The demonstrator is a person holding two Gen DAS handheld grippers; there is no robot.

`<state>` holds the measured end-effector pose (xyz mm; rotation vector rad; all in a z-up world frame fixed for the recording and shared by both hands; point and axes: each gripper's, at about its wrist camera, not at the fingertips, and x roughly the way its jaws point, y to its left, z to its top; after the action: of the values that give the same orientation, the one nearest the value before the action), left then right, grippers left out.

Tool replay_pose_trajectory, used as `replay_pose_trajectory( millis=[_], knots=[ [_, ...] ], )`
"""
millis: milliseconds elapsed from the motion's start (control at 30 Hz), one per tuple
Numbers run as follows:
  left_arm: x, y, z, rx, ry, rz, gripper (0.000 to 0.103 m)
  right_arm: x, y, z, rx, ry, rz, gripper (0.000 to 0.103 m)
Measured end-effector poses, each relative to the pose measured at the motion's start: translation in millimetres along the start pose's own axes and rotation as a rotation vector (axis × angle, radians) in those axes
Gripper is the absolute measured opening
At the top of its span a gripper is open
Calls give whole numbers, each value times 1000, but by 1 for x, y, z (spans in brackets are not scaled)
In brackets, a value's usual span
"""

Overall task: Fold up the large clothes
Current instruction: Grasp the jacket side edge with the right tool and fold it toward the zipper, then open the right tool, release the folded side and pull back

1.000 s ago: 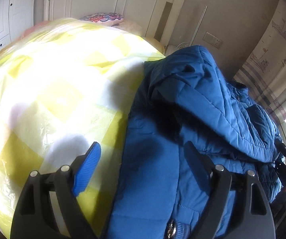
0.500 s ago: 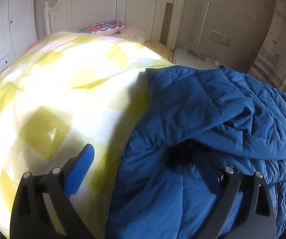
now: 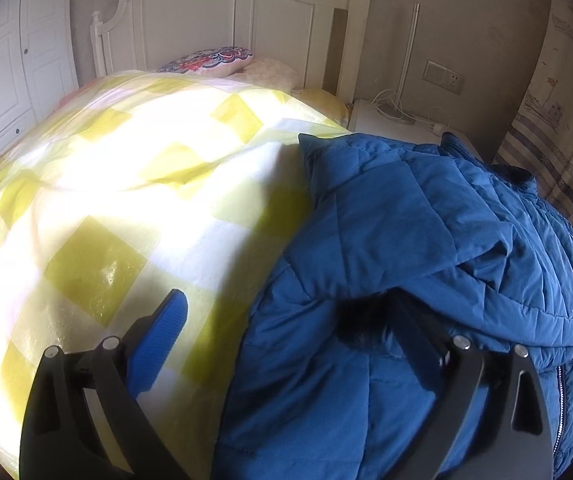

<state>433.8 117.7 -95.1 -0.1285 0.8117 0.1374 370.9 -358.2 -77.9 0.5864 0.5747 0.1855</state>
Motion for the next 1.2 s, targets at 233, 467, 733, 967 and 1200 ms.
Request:
replay_pose_trajectory(
  millis=[233, 467, 733, 967, 1200],
  knots=[
    [0, 1, -1, -7, 3, -7, 100, 14, -13, -15, 53, 83, -133, 20],
    [1, 7, -1, -30, 4, -26, 101, -20, 11, 0, 78, -29, -343, 50],
    [-1, 8, -2, -32, -1, -29, 101, 42, 88, 26, -377, 47, -383, 51],
    [-5, 17, -6, -66, 20, -83, 100, 88, 52, -5, -436, 189, -422, 54],
    [-77, 23, 6, -212, -166, -246, 92, 94, 53, -7, -450, 200, -432, 56]
  ],
)
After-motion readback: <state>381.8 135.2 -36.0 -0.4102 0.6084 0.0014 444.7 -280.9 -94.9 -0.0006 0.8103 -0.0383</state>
